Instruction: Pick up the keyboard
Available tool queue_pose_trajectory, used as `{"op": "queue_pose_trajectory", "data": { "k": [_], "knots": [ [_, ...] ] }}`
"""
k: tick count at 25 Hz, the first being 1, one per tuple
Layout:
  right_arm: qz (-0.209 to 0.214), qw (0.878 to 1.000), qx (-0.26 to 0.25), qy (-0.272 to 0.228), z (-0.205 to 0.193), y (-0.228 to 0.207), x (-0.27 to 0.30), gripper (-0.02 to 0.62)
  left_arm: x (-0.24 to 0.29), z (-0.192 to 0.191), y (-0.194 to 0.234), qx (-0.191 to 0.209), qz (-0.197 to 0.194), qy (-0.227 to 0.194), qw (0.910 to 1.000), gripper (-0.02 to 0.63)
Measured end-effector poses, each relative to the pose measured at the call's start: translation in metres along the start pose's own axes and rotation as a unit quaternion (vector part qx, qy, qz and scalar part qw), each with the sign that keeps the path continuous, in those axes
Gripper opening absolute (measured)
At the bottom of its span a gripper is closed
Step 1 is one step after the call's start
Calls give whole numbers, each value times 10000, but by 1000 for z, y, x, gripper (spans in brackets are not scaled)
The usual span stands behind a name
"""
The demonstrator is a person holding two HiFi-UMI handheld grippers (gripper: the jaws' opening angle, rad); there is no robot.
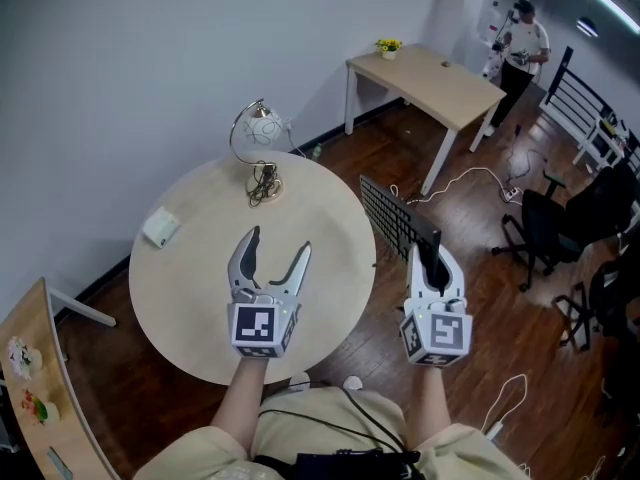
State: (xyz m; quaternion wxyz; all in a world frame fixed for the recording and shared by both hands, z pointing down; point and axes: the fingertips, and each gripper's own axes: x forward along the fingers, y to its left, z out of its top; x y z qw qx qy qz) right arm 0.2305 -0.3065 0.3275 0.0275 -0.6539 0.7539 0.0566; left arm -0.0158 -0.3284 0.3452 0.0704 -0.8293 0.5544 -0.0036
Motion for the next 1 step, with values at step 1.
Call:
{"op": "queue_pose_trajectory", "data": {
  "k": [1],
  "knots": [
    [9, 10000, -13, -13, 0, 0, 0, 92, 0, -1, 0, 10, 10, -22, 10000, 350]
  ]
}}
